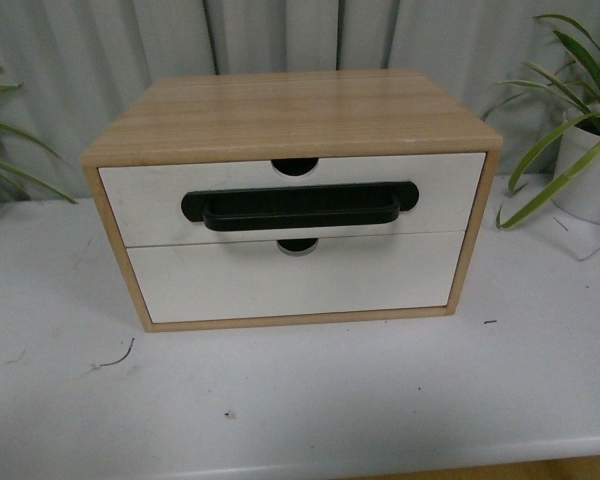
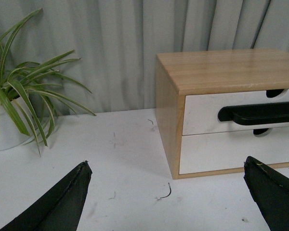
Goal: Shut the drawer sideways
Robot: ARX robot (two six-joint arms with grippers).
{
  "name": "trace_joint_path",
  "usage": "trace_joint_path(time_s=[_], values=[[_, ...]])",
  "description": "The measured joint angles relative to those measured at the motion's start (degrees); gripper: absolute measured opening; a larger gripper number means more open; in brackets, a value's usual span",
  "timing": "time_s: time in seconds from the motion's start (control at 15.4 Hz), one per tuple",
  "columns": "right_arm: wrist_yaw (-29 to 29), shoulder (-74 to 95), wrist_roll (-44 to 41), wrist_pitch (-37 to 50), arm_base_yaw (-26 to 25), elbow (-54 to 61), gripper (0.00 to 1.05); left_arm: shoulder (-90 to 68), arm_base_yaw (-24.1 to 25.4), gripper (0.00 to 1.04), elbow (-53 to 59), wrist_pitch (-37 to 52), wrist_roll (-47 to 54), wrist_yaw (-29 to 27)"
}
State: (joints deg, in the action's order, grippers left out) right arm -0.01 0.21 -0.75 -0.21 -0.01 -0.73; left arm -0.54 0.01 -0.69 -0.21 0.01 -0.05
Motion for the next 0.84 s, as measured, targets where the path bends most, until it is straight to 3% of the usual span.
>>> trace_joint_path(time_s=[0.84], values=[[0.0, 0.0, 0.0, 0.0, 0.0, 0.0, 0.98, 0.0, 0.0, 0.98, 0.0, 0.0, 0.0, 0.0]])
